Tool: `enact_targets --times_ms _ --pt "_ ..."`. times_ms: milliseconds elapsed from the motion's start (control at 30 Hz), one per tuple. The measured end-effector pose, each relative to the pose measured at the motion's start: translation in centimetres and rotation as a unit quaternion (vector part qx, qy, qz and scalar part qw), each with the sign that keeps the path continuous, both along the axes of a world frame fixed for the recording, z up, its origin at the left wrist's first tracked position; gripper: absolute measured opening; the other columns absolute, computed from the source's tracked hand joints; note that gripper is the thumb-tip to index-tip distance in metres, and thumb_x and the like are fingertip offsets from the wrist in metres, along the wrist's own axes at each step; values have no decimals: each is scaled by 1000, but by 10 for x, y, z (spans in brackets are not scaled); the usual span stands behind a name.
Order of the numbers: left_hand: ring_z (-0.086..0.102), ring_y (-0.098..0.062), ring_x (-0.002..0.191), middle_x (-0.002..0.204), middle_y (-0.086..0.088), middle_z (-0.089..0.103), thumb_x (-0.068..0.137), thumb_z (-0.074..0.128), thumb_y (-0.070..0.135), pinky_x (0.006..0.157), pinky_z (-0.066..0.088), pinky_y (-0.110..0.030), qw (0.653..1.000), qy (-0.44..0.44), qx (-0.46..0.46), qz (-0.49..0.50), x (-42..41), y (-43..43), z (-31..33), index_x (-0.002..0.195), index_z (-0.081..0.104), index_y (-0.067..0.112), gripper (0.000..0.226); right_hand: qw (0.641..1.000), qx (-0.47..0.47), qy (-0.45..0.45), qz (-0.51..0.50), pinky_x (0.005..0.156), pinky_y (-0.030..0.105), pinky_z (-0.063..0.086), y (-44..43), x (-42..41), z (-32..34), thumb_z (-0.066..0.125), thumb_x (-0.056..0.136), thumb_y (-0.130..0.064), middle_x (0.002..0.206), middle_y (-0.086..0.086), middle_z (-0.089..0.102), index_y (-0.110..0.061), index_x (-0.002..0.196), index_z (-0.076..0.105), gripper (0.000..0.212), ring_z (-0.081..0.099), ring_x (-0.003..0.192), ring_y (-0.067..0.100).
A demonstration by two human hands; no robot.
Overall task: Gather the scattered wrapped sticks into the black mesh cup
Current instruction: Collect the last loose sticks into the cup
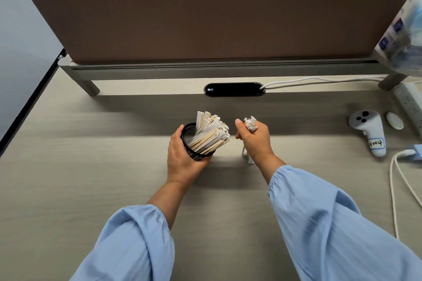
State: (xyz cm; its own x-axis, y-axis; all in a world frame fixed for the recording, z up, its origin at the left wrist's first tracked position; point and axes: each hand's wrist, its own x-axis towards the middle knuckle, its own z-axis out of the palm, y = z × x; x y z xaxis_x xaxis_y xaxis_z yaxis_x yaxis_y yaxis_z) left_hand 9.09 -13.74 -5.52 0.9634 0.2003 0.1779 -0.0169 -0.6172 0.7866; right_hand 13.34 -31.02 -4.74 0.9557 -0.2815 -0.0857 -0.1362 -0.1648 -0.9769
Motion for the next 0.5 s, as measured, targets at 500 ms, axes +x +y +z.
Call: enact_targets --times_ms 500 --pt "46 -31 117 128 -16 49 52 88 23 100 37 -39 1000 9 8 1 -1 2 0 131 35 4 98 983 -170 61 33 77 34 45 -10 2 10 51 91 -33 73 -6 57 -4 76 66 36 59 83 24"
